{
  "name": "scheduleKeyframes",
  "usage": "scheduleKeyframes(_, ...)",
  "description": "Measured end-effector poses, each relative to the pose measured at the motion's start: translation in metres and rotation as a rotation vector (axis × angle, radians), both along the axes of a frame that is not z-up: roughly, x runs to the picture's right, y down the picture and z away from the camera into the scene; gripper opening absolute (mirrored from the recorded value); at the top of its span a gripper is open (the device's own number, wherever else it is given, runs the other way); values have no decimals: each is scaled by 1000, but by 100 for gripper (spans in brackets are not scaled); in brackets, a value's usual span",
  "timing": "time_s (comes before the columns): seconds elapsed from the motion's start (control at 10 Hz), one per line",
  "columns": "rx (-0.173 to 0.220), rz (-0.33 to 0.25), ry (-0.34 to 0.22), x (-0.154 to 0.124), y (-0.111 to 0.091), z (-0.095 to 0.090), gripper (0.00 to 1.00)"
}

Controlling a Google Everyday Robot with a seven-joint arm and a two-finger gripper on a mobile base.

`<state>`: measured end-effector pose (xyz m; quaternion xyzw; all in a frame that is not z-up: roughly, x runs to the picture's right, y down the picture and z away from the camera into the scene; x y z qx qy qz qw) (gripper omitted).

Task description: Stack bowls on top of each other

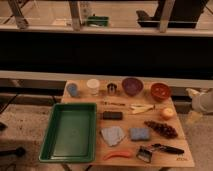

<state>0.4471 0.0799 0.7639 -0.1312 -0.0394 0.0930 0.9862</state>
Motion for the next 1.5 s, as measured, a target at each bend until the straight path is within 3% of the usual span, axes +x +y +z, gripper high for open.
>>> scheduleKeyframes(0.2,54,-116,-116,-8,-21,17,100)
scheduleKeyframes(0.4,155,-233,-262,-20,-22,34,100)
scheduleKeyframes(0.5,200,-264,-337,-26,-24,41,100)
scheduleKeyframes(0.6,218,-281,-389,-36,-30,49,100)
scheduleKeyframes(0.7,206,-299,-409,-46,-37,56,100)
scheduleKeyframes(0.9,122,-330,-415,-63,-53,70,100)
scheduleKeyframes(1.1,92,-341,-400,-61,-59,77,100)
scheduleKeyframes(1.5,126,-264,-376,-45,-71,102,100)
